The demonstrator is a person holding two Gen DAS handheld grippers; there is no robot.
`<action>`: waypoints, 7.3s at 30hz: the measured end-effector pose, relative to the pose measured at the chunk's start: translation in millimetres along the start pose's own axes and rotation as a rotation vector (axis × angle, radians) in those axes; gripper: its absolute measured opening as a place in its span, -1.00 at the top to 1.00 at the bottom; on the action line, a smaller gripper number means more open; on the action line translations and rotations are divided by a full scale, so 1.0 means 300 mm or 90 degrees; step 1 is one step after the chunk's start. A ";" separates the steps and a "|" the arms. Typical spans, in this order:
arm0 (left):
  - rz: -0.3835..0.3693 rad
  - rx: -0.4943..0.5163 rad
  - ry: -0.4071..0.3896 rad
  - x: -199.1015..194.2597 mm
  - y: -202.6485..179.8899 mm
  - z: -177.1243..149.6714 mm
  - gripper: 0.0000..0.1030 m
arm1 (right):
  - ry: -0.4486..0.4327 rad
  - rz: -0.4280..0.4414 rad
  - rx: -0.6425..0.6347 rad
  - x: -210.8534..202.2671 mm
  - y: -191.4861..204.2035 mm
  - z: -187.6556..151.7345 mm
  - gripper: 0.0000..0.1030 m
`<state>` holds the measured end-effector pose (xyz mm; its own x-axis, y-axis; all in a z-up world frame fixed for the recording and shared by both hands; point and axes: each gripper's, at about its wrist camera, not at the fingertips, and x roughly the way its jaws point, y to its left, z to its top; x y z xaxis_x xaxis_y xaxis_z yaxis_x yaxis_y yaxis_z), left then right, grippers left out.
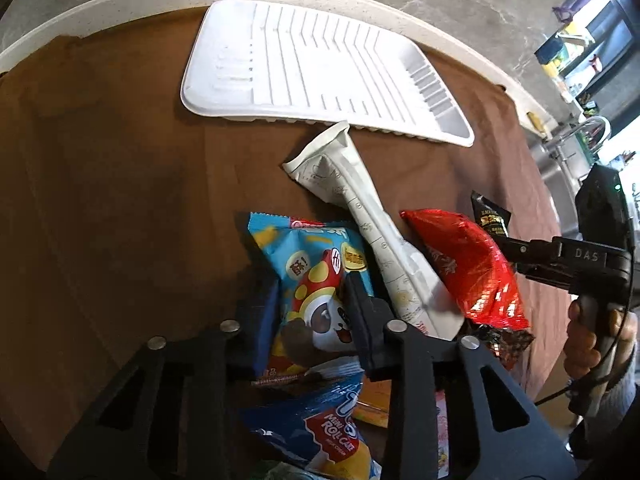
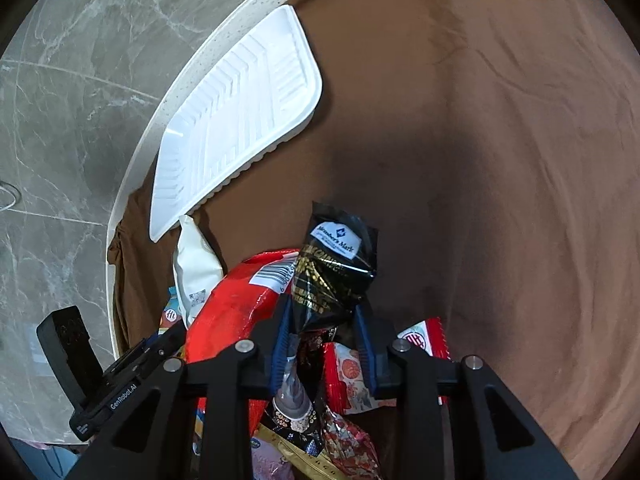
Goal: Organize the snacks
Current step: 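Grasp the blue panda bag with left tool while right tool grasps black bag, then release panda bag into white tray with left tool while right tool releases black bag, then grasp the long white packet with left tool while right tool grasps red Maltesers bag, then lower white packet into tray with left tool while right tool releases Maltesers bag, then move left tool to green seaweed bag while right tool moves to patterned candy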
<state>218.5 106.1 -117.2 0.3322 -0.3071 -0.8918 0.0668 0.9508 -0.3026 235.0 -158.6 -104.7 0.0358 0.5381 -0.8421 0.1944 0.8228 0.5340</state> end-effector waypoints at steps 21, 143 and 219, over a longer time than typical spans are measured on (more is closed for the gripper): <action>-0.049 -0.031 -0.048 -0.184 0.078 0.032 0.59 | -0.019 0.081 0.031 -0.110 0.014 0.036 0.40; -0.220 -0.060 0.015 -0.026 0.000 0.050 0.70 | 0.057 0.039 -0.281 0.055 0.319 0.121 0.45; -0.028 0.053 -0.041 -0.238 0.042 0.044 0.68 | -0.060 -0.069 -0.298 -0.112 0.281 0.046 -0.14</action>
<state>207.9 140.6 -52.9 0.3867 -0.3480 -0.8540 0.1594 0.9374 -0.3098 263.6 -109.8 -32.3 0.1325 0.4442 -0.8861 -0.2593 0.8784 0.4016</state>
